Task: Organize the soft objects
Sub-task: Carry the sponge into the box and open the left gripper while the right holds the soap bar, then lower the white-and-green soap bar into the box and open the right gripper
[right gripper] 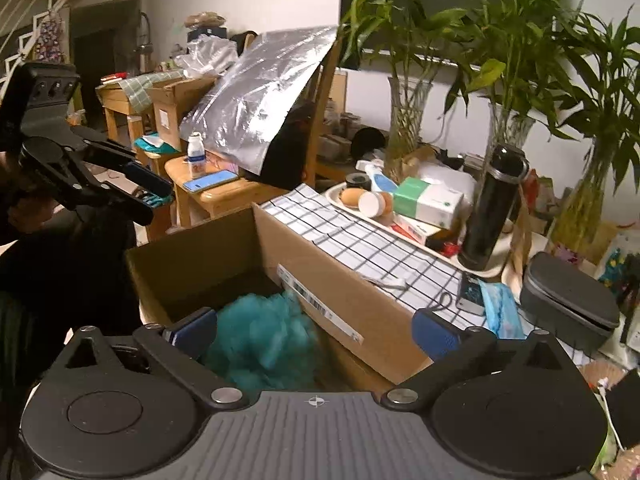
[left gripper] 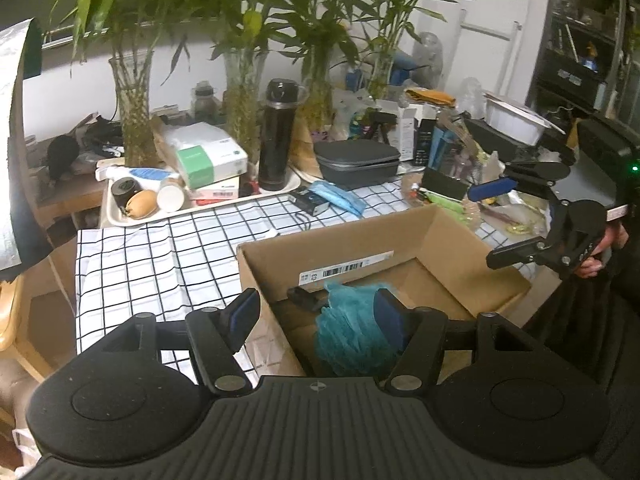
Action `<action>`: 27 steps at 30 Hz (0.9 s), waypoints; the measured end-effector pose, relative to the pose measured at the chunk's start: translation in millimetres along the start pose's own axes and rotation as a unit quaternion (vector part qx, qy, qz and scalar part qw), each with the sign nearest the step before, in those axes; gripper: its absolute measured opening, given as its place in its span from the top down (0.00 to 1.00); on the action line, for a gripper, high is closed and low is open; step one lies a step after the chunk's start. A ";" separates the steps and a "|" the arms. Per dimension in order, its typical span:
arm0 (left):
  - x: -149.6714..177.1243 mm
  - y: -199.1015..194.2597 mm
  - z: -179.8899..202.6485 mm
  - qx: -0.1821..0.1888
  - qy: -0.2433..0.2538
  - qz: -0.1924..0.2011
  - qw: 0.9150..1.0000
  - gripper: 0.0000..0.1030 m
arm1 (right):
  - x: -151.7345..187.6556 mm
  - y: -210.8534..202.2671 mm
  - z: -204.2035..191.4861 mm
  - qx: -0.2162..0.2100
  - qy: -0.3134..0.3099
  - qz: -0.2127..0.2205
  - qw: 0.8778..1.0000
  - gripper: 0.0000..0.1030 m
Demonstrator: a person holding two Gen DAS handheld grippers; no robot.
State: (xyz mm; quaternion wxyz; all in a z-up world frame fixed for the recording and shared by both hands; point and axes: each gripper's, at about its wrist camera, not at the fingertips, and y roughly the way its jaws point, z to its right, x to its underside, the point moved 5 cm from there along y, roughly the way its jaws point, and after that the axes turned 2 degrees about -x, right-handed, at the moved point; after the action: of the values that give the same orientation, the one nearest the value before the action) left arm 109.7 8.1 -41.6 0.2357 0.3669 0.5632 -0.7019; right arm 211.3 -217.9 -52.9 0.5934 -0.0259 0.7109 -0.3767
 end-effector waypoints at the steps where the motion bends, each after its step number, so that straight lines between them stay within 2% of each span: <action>1: 0.3 0.5 -0.8 -0.002 -0.001 -0.001 1.000 0.40 | 0.3 1.4 -0.5 0.001 0.000 -0.004 1.000 0.00; 14: 2.9 11.1 -2.7 -0.037 0.006 -0.013 0.999 0.39 | 10.6 20.1 5.2 0.035 -0.003 -0.061 0.998 0.00; 21: 4.3 18.0 -3.7 -0.049 0.008 -0.023 0.999 0.38 | 17.0 28.3 16.9 0.070 0.012 -0.089 0.993 0.00; 25: 4.3 20.3 -6.7 -0.054 0.002 -0.021 0.998 0.29 | 20.1 30.7 23.9 0.090 0.023 -0.100 0.991 0.00; 27: 4.0 21.2 -7.5 -0.054 0.000 -0.020 0.998 0.29 | 21.2 31.4 26.2 0.098 0.025 -0.103 0.990 0.00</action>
State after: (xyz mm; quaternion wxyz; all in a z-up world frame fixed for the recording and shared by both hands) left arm 124.9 10.3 -58.5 0.2412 0.3427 0.6072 -0.6751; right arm 240.6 -219.0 -88.5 0.5331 -0.0312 0.6787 -0.5041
